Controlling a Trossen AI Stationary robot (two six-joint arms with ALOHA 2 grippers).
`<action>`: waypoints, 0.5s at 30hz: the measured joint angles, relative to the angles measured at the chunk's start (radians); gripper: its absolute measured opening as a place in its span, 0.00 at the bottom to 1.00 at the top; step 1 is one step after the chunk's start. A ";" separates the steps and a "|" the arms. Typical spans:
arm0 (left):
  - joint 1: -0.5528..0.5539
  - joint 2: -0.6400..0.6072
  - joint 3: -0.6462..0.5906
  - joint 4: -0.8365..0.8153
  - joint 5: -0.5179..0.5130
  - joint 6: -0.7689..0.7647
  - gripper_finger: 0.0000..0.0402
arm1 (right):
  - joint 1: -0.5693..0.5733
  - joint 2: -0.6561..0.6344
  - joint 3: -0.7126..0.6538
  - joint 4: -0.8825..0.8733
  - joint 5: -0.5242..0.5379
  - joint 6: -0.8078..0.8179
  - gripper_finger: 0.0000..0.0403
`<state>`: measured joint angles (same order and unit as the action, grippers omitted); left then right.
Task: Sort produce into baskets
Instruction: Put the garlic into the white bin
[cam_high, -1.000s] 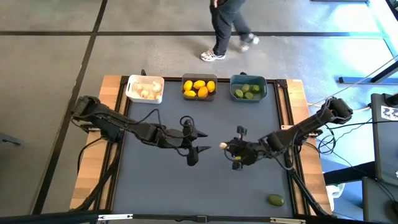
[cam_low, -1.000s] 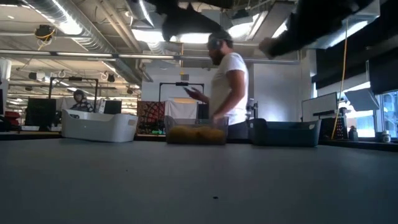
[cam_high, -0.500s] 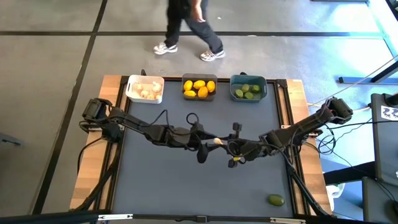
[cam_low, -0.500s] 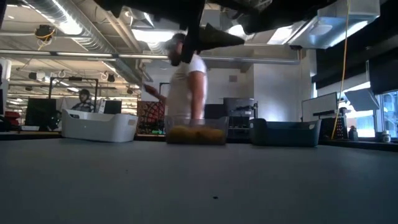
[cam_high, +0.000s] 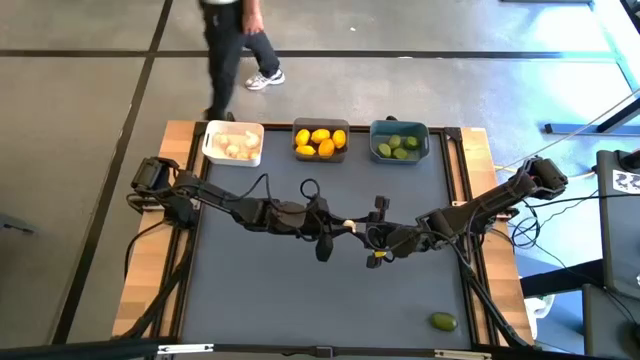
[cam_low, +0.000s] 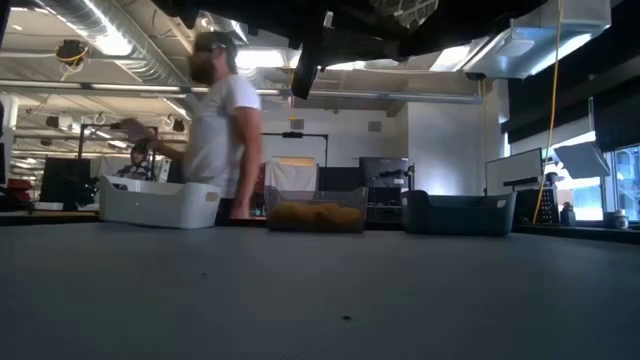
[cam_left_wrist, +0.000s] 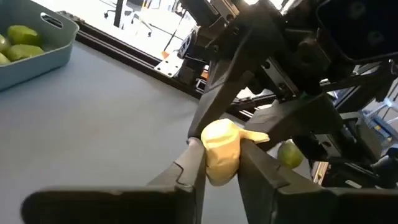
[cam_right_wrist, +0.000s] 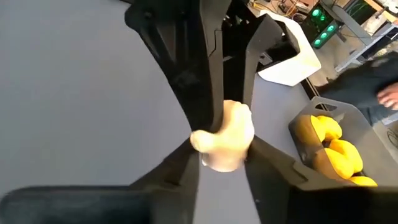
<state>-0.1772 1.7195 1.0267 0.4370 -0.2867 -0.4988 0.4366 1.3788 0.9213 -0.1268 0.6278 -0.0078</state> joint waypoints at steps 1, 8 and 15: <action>0.003 -0.001 0.000 -0.002 0.000 0.004 0.16 | 0.000 0.000 0.000 -0.004 -0.001 0.000 0.34; 0.056 -0.091 0.000 -0.235 -0.121 0.003 0.16 | -0.071 0.000 0.002 -0.094 0.054 -0.002 0.61; 0.070 -0.178 0.000 -0.302 -0.204 0.038 0.16 | -0.129 0.000 0.002 -0.102 0.060 0.000 0.72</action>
<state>-0.1070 1.5413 1.0267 0.1347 -0.4907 -0.4604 0.3078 1.3785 0.9237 -0.2287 0.6876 -0.0074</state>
